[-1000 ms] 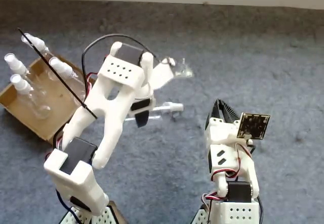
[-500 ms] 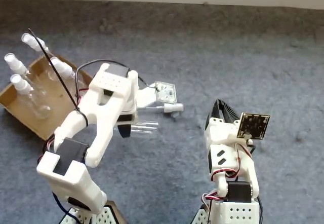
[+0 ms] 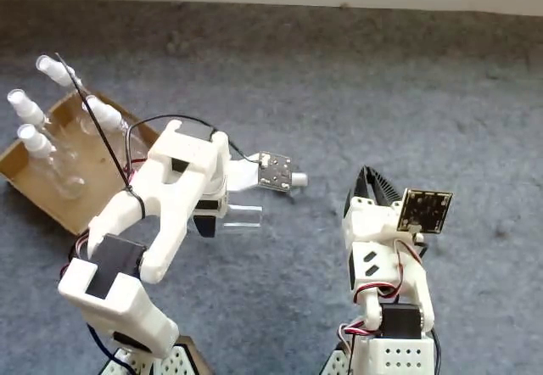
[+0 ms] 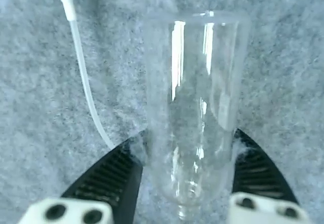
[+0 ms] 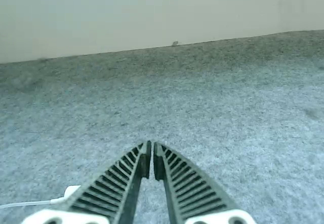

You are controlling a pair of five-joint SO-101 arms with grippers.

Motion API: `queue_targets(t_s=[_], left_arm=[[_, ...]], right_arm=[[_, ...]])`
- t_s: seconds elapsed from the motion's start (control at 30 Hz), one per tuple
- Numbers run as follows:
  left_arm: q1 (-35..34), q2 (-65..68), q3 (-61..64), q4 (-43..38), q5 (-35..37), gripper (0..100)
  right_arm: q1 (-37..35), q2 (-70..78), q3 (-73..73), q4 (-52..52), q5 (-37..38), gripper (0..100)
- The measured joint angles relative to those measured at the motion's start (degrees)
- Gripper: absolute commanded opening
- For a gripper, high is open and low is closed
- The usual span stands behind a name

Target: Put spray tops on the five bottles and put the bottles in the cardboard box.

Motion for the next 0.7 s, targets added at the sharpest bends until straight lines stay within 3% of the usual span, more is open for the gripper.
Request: queue_targets(t_s=[0.3,0.7], left_arm=[[-0.4,0.2,-2.6,0.2,0.4,17],[-0.4,0.2,-13.2,2.9,19.3,16]], right_arm=[[-0.1,0.0,0.0,0.0,0.0,1.5],[-0.1,0.0,0.0,0.0,0.0,1.5]])
